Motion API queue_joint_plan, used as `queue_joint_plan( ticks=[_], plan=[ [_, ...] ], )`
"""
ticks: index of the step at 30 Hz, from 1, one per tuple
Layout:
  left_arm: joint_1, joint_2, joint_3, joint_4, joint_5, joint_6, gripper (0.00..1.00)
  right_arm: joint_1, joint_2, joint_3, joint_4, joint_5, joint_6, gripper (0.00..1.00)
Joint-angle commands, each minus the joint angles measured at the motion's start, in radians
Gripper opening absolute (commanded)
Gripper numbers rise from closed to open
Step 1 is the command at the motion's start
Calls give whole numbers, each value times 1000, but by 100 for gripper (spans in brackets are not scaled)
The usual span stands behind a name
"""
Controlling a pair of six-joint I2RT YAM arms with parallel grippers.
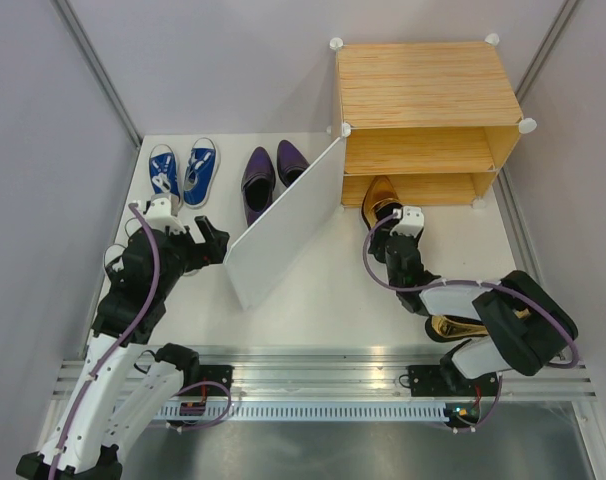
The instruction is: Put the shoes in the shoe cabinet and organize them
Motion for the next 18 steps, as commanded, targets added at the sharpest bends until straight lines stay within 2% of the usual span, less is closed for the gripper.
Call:
queue_joint_plan(
  ticks=[1,5,9,18],
  plan=[
    [-6,7,-8,44,10,-5,98,-35,25,101,72,-59,-29,4],
    [-8,8,-9,44,12,-5,98,-37,48,165,67,-76,-32,4],
    [-8,14,-11,44,12,-5,98,-48,139,226,84,-99,-63,5],
    [-11,30,-9,44,24,-4,98,-120,305,369,136,-205,-110,14]
  ],
)
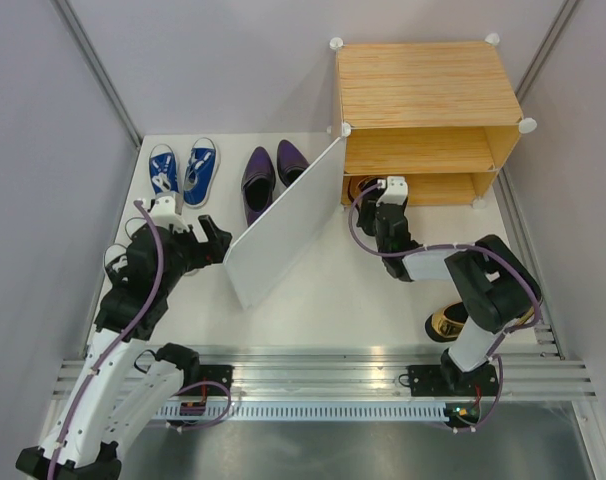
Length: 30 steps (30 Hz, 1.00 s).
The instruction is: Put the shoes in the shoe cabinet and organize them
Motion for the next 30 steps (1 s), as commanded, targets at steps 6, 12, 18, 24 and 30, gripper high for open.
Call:
queue_joint_plan(
  ticks=[6,12,18,24,30],
  plan=[
    [-4,14,-9,44,27,-1,98,-68,117,156,99,-154,3,26],
    [-4,22,-8,44,51,7,98,-81,181,245,12,-234,8,55],
    [-6,27,-6,46,53,10,98,-81,192,267,-20,-254,25,80],
    [-4,33,-6,44,50,13,98,-82,157,242,-74,-208,46,98],
    [-4,42,-8,43,44,16,98,-84,82,187,-105,-188,66,98]
  ],
)
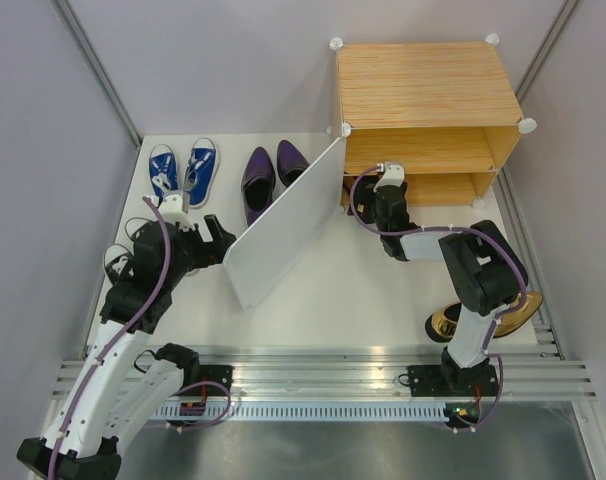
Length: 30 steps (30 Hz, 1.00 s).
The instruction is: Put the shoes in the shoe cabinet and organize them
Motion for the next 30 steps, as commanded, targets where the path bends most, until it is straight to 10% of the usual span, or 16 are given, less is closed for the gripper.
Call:
queue_joint_plan(
  ticks=[1,16,30],
  plan=[
    [-6,4,0,43,16,16,98,3,-88,-26,-16,11,28,98],
    [-4,4,-2,41,7,16,98,1,-155,-150,-4,4,79,88],
    [-4,18,0,43,33,14,98,-26,-48,-45,14,-56,42,52]
  ],
)
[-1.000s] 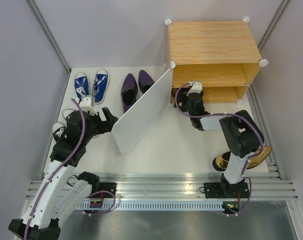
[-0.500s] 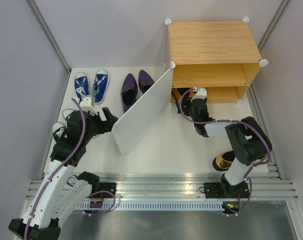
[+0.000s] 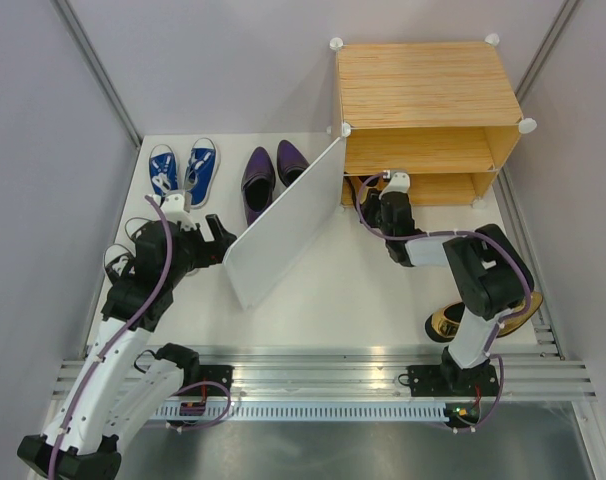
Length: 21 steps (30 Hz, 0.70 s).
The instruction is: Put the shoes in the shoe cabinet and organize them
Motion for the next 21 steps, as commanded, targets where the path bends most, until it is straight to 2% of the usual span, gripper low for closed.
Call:
queue_joint_plan(
  ticks=[1,4,7,10,14,21],
  plan=[
    [-4,4,0,43,34,14,98,-9,31,71,45,-27,-25,52],
    [-4,9,2,43,40,14,98,-9,45,100,30,-29,-37,53],
    [-4,12,3,43,46,14,98,-9,33,93,34,-26,-37,76],
    [-4,12,3,43,49,14,98,-9,22,71,60,-1,-41,86],
    [-4,13,3,43,55,14,98,-10,41,83,57,17,-55,89],
    [-4,19,2,43,57,16,98,-16,96,154,56,42,-64,87]
  ],
)
